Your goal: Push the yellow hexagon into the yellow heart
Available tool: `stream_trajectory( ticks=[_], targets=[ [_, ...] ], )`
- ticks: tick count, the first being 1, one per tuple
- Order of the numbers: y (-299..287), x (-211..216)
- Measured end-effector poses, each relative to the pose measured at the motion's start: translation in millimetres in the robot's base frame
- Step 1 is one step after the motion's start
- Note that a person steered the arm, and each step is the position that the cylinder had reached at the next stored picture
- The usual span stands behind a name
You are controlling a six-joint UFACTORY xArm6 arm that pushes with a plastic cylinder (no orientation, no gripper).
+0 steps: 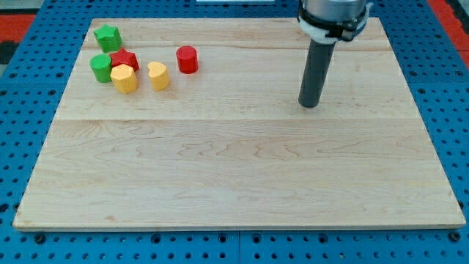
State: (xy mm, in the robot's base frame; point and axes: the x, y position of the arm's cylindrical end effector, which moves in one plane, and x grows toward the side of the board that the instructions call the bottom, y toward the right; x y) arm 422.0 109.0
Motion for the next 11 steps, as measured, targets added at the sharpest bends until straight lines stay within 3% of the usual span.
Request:
stream_trajectory(
  ticks=[2,4,5,6,7,9,11],
  targets=[
    [-120.4,36.9],
    [-291.5,40.4],
    [-378.7,-16.4],
    [-410.7,-66.1],
    [-393.3,-66.6],
    [-278.0,-64.1],
    [-248.1,-78.9]
  ],
)
